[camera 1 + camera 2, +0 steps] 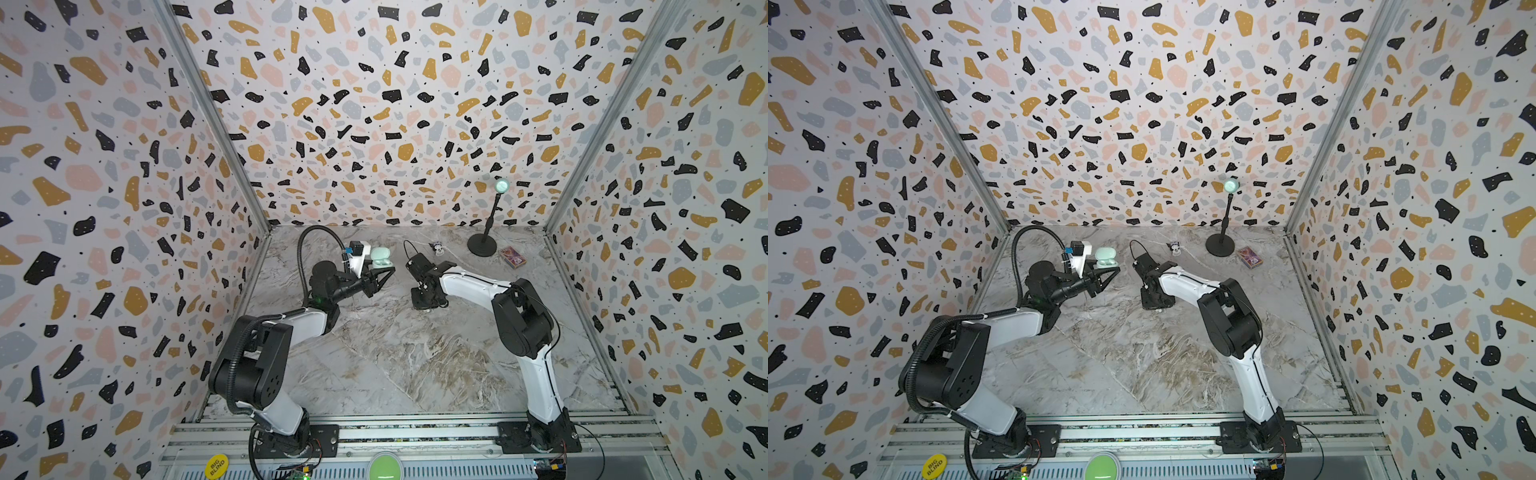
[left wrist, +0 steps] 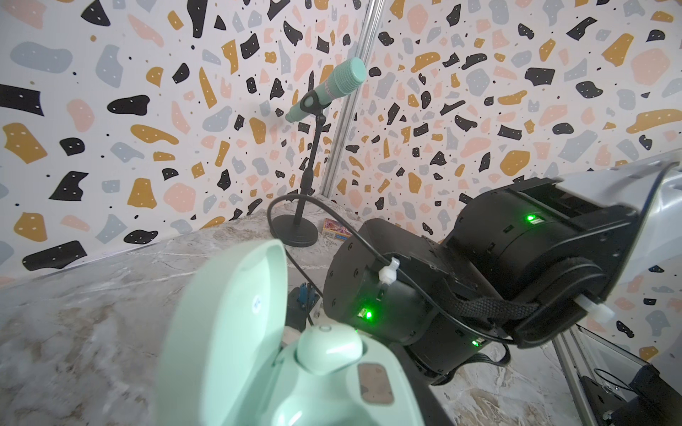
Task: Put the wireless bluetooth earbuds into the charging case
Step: 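Close the right gripper on the mint-green earbud and lift it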
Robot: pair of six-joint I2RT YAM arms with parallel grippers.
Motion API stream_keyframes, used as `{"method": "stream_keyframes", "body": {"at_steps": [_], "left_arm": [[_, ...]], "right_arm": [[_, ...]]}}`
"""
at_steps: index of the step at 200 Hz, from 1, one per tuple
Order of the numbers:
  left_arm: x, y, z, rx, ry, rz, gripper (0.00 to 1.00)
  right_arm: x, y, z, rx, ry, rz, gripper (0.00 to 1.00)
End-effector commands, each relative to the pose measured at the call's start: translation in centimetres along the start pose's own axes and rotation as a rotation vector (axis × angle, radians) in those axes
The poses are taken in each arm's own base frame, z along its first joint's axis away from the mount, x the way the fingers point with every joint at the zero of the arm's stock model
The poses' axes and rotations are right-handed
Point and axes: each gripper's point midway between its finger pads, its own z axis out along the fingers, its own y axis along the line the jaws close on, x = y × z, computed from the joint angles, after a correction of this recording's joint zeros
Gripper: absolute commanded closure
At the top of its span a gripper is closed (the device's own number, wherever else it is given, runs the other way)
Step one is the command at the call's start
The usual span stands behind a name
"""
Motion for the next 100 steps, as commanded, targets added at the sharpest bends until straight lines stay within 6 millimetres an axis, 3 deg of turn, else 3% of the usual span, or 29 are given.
{"method": "stream_keyframes", "body": {"at_steps": [1,42,100], "left_arm": [[-0.85,-0.85,0.03,0.033,-0.026,0.037,0.95],[-0.87,-0.9,0.03,0.034,-0.025,0.038,0.94],[-1.0,-0.99,-0.01,0.035,-0.026,0.041,0.94]], "right_arm": [[2.19,-0.75,-0.46,0.031,0.081,-0.024,0.79],[2.5,-0.65,-0.42,0.026,0.101,-0.027,0.74],[2.86,-0.54,-0.3,0.032,0.122,-0.038,0.74]]}}
